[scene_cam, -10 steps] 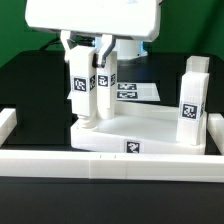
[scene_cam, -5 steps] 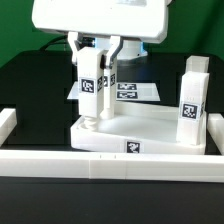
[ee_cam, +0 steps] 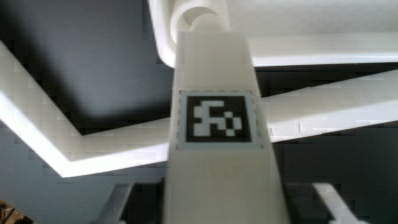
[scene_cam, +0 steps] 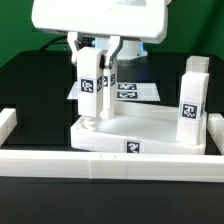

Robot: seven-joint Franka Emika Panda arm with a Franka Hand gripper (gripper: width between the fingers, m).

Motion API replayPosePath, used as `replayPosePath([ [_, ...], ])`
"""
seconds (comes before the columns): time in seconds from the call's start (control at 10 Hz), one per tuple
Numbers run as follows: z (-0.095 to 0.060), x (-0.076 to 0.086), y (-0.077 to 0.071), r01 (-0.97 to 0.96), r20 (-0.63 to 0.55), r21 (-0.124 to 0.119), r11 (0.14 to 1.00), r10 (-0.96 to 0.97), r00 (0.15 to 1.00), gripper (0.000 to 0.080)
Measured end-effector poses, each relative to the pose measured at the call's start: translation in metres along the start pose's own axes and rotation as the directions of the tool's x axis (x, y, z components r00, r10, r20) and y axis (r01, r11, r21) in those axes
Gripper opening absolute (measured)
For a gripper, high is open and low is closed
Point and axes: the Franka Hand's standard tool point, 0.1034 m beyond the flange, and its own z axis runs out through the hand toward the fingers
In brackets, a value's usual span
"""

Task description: Assemble desk

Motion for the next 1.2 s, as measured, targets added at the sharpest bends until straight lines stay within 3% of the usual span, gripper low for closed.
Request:
replayPosePath([
  [0.2, 0.002, -0.005, 0.006, -0.006, 0.003, -0.008, 1.0, 0.006, 1.0, 0.029],
  [1.2, 0.012, -0.014, 0.008, 0.008, 0.018, -0.023, 1.0, -0.007, 1.0, 0.029],
])
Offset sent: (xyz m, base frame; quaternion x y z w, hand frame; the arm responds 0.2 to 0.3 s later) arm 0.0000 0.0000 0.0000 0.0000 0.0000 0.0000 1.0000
